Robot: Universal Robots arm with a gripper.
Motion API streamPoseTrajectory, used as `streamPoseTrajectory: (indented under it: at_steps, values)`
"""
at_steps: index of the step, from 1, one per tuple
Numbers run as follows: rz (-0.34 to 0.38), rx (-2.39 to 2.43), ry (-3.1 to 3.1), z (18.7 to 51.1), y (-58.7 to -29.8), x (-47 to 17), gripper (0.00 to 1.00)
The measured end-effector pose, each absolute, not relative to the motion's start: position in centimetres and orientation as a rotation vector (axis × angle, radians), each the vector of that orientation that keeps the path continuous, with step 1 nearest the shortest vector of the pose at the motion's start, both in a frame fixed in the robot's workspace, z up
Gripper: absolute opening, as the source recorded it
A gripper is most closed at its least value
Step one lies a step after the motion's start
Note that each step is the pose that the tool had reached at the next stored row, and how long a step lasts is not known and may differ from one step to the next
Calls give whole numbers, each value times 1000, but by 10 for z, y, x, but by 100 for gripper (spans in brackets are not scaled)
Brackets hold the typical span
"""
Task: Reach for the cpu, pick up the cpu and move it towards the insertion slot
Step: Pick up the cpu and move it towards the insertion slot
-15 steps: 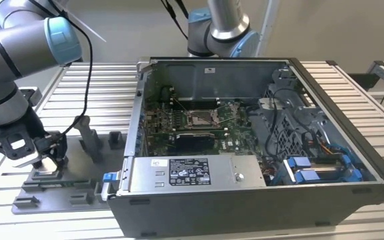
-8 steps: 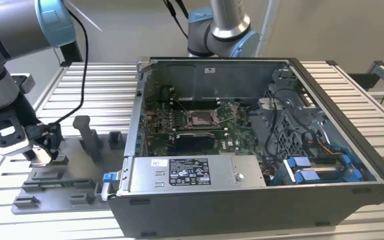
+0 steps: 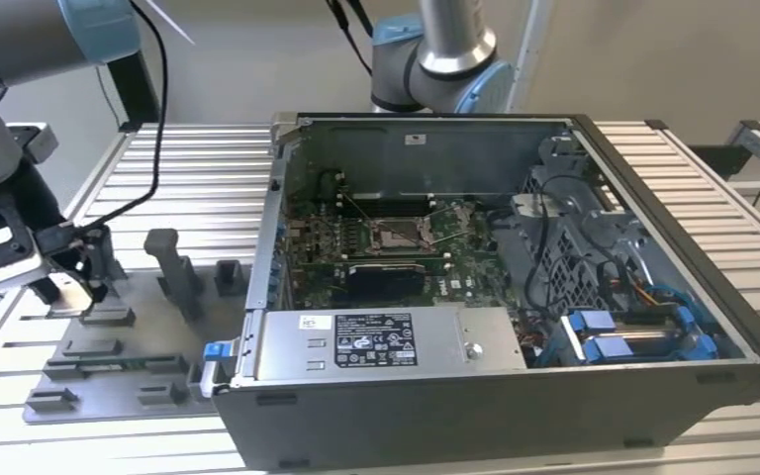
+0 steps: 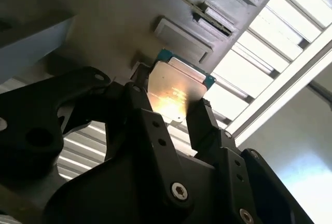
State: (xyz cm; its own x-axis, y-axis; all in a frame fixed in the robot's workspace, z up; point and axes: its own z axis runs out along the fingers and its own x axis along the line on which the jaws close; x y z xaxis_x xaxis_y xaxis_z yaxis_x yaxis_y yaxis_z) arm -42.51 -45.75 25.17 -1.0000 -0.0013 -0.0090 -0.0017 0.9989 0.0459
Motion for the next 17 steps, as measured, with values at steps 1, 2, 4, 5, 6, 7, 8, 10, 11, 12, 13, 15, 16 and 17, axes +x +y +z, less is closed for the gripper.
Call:
streamPoseTrajectory:
  at_steps: [1, 2, 4, 5, 6, 7, 8, 10, 11, 12, 13, 15, 16, 17]
  values:
    - [72, -2, 3132, 255, -458, -425, 0]
    - [72, -2, 3132, 258, -457, -425, 0]
    - [72, -2, 3132, 268, -457, -425, 0]
    - [72, -2, 3132, 271, -458, -425, 0]
    - [72, -2, 3132, 274, -457, -425, 0]
    - [72, -2, 3132, 278, -458, -425, 0]
    - [72, -2, 3132, 282, -457, -425, 0]
    - [72, -2, 3132, 287, -457, -425, 0]
    - [72, -2, 3132, 290, -458, -425, 0]
    - [72, -2, 3132, 292, -458, -425, 0]
    - [72, -2, 3132, 295, -457, -425, 0]
    - [72, -2, 3132, 301, -457, -425, 0]
    - [72, -2, 3132, 305, -458, -425, 0]
    - [72, -2, 3132, 308, -458, -425, 0]
